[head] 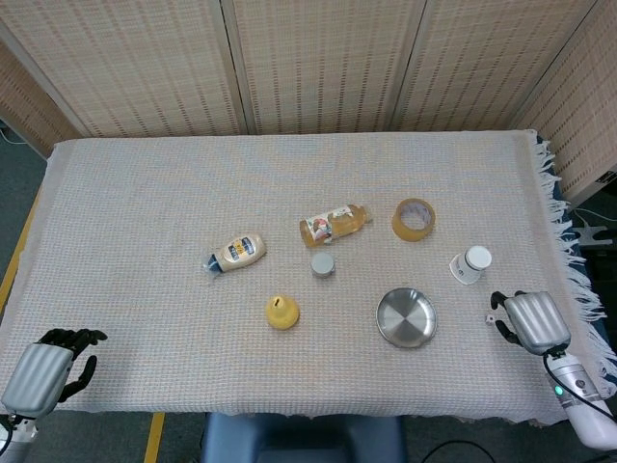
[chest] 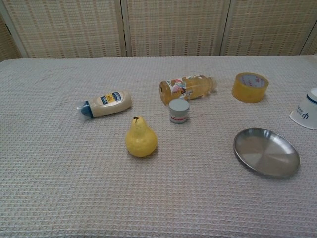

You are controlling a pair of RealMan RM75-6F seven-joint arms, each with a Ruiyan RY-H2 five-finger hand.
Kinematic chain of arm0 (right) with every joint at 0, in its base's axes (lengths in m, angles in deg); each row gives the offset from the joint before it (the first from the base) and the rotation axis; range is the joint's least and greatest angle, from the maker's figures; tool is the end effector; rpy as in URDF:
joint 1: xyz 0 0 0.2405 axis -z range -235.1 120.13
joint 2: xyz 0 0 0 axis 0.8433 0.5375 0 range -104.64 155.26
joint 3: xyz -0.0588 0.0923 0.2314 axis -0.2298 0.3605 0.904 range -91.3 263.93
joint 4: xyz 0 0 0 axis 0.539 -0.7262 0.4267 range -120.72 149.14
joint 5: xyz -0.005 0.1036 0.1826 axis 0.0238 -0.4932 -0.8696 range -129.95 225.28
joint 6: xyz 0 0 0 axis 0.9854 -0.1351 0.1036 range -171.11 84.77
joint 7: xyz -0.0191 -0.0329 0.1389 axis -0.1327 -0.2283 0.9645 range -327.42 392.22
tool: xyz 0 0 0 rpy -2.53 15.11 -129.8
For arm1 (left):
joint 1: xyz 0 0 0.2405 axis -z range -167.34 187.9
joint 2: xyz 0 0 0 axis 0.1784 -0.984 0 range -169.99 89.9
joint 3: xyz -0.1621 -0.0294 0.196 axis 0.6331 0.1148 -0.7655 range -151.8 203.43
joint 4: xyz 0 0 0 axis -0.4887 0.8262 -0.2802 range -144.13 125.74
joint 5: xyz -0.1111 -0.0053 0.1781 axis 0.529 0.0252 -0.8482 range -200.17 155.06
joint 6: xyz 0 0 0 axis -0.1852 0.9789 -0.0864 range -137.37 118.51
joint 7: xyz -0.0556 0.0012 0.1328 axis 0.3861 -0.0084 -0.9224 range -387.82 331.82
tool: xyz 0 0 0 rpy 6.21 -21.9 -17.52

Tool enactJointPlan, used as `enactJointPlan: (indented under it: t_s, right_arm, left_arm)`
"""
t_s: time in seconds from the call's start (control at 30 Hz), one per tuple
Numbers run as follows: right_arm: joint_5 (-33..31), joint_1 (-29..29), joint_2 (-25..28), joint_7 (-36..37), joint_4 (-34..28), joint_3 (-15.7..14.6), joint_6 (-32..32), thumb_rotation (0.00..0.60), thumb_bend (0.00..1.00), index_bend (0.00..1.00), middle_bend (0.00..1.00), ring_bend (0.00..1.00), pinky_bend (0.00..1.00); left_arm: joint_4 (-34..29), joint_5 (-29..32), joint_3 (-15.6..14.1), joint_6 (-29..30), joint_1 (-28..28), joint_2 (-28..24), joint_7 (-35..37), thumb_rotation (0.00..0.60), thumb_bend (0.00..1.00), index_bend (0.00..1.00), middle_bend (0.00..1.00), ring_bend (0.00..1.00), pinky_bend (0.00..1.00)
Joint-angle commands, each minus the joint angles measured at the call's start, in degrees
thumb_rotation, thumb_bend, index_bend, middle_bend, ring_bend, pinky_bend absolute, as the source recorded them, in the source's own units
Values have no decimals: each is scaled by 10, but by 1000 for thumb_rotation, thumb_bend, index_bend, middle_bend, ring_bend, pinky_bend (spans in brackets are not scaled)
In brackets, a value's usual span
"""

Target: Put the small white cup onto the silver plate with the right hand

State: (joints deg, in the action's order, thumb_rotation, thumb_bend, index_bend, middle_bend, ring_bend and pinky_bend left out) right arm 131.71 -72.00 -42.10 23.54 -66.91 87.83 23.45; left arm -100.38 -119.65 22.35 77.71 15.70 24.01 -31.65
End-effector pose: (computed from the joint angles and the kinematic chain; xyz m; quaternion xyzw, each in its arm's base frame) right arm -0.3391 -0.2307 0.1214 0.7181 -0.3429 0.2387 0.5566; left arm -0.2951 0.1579 0.1405 -0.6797 -0.3369 -0.3789 0.5301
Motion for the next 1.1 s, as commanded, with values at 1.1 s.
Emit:
enactJointPlan:
  t_s: [1.1]
  right_arm:
    - [-13, -30, -100, 114, 176, -14, -66, 600, 203, 514, 840, 730, 1000]
  left_arm:
    - [0, -7, -1, 2, 0, -1, 4, 600, 515, 369, 441, 419, 379]
